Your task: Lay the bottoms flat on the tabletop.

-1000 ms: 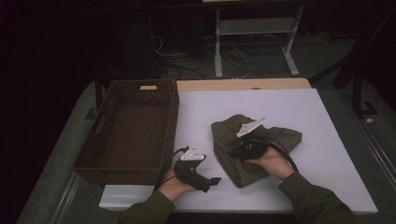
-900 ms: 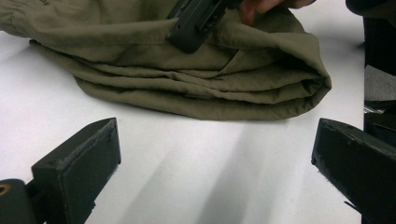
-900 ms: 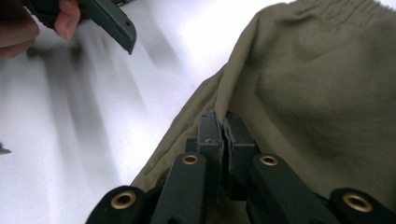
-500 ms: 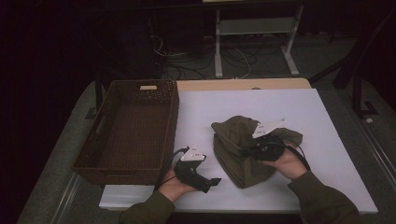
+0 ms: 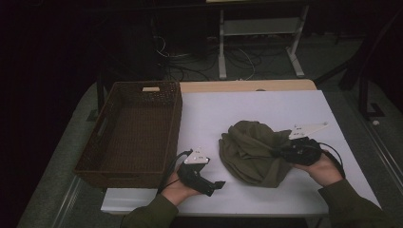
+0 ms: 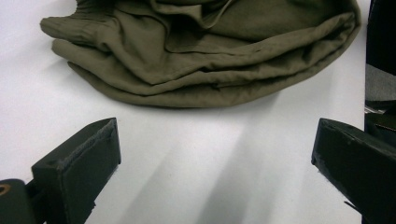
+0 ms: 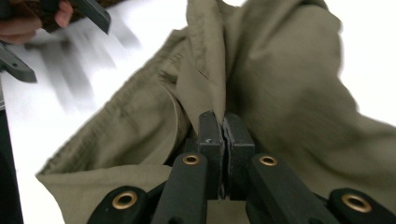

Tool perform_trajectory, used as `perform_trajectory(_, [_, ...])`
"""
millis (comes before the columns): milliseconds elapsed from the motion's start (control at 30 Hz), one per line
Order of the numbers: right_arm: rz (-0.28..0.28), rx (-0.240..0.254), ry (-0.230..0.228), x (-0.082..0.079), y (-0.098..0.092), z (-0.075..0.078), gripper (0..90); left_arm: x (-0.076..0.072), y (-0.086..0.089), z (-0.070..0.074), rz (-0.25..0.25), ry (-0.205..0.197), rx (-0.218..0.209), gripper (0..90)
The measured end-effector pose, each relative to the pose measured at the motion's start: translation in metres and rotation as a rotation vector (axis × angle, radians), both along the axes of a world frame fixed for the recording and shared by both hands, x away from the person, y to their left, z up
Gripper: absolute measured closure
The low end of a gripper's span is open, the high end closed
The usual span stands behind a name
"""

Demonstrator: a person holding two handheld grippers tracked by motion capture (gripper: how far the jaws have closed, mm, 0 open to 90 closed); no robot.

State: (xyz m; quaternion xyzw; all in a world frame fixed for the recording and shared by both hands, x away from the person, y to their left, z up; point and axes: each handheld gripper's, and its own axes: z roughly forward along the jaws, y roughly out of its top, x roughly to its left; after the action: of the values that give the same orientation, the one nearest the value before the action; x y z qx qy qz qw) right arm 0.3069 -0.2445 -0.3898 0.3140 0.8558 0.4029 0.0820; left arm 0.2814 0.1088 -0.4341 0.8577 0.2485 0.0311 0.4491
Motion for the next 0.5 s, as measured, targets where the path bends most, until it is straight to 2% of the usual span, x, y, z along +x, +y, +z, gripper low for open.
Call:
perform_trajectory(167, [-0.041, -0.016, 0.021, -0.001, -0.022, -0.008, 86.7, 0.000, 0.000, 0.000, 0.002, 0.000, 0.000, 1.0])
perform_trajectory(300, [-0.056, -0.024, 0.042, 0.000, -0.029, -0.013, 86.8, 0.001, 0.001, 0.000, 0.003, 0.000, 0.001, 1.0])
perform_trajectory(367, [-0.055, -0.050, 0.067, 0.004, -0.028, -0.023, 86.8, 0.000, 0.000, 0.000, 0.003, 0.000, 0.001, 1.0])
perform_trajectory(400, [-0.055, -0.050, 0.067, 0.004, -0.028, -0.023, 86.8, 0.000, 0.000, 0.000, 0.002, 0.000, 0.002, 1.0])
perform_trajectory(500, [-0.047, -0.090, 0.094, 0.010, -0.022, -0.033, 86.7, 0.000, 0.000, 0.000, 0.000, -0.001, 0.002, 1.0])
